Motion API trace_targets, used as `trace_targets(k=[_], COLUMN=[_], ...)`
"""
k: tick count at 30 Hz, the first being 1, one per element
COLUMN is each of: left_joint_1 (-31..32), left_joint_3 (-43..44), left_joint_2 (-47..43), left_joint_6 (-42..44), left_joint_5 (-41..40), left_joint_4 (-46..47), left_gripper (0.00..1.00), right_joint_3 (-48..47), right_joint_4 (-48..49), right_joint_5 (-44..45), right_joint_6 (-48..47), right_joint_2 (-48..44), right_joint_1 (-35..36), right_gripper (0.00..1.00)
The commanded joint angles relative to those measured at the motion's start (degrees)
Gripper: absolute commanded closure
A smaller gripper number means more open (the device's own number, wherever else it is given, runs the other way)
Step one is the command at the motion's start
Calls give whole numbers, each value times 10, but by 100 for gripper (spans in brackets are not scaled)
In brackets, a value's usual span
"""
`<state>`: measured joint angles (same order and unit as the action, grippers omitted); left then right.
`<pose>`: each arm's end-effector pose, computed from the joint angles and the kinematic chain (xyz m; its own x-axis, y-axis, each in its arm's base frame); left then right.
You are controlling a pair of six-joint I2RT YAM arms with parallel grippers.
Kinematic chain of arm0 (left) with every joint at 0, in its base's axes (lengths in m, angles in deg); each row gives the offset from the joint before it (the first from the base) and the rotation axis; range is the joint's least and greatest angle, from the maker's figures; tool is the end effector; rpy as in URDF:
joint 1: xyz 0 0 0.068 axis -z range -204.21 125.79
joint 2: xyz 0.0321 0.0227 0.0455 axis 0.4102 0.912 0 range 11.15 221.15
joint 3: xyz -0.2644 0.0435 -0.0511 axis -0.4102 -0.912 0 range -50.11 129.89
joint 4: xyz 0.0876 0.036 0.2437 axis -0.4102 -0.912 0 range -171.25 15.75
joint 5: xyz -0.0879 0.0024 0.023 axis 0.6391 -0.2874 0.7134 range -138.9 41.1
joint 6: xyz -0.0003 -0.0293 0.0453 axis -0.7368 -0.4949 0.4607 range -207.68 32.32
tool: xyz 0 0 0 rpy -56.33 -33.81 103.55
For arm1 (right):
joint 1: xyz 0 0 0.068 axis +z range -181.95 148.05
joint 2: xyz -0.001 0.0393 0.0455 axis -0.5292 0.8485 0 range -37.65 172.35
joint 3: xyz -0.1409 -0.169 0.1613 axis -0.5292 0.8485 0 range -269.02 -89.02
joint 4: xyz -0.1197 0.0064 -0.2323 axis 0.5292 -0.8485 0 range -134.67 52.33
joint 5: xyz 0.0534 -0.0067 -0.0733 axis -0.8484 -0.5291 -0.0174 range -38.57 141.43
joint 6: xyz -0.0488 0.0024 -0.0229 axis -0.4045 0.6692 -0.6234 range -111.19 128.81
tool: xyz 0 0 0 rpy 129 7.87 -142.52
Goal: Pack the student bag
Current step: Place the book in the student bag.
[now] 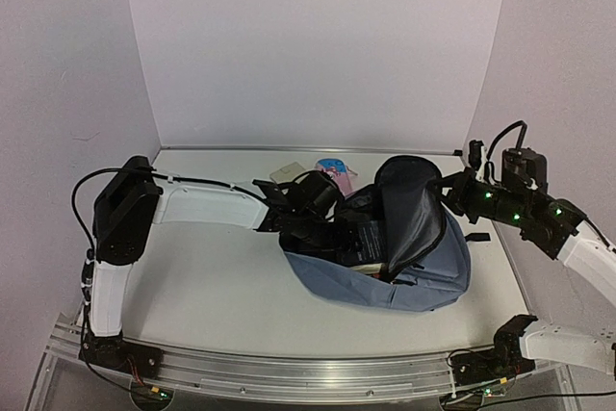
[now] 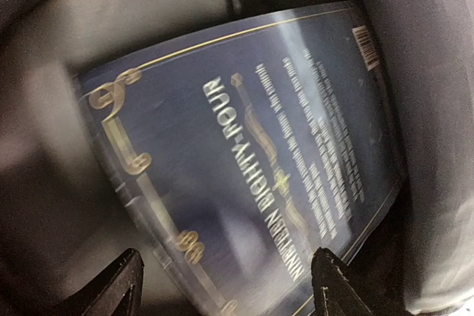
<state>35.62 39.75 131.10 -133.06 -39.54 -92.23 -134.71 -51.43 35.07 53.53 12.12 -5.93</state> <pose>0.2294 -0.4064 0.1902 -0.9086 0.1659 -0.3833 0.3716 0.7401 -0.5606 0.1763 0.0971 0.3243 -0.6614 0.4285 -0.6156 -0.2765 0.6236 0.7312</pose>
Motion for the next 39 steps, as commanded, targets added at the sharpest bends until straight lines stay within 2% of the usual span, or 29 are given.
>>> trace_targets(k=[1,6,11,14,22,28,32,39], left_joint_1=[3,13,16,16,4,-53,-98,-104], left_joint_3=[59,102,101,96,-11,-104,-155,-162], left_joint_2=[31,55,66,58,-88,-191,-217,-189], left_joint_6=[1,10,12,20,49,45,36,46], left_joint_5=[49,58,88,76,-35,-66,-55,-23], left_joint_4=[36,55,110,103,62,-14,-37,-35], left_gripper=[25,27,27,27,17,12,11,9], right_joint_3=[-1,-2,2,6,43,73,95,112], right_joint_4=[38,39,39,38,14,-9,-24,-25], right_joint_5=[9,10,17,26,157,254,292,268], right_joint_6=[2,-1,-3,-4,23,50,62,70], right_joint_2=[-13,-9,-1,2,-10,-3,3,61], right_joint_1=[-2,-2,-2,-2,-2,-4,-16,-54], right_gripper=[100,100,100,100,100,100,100,100])
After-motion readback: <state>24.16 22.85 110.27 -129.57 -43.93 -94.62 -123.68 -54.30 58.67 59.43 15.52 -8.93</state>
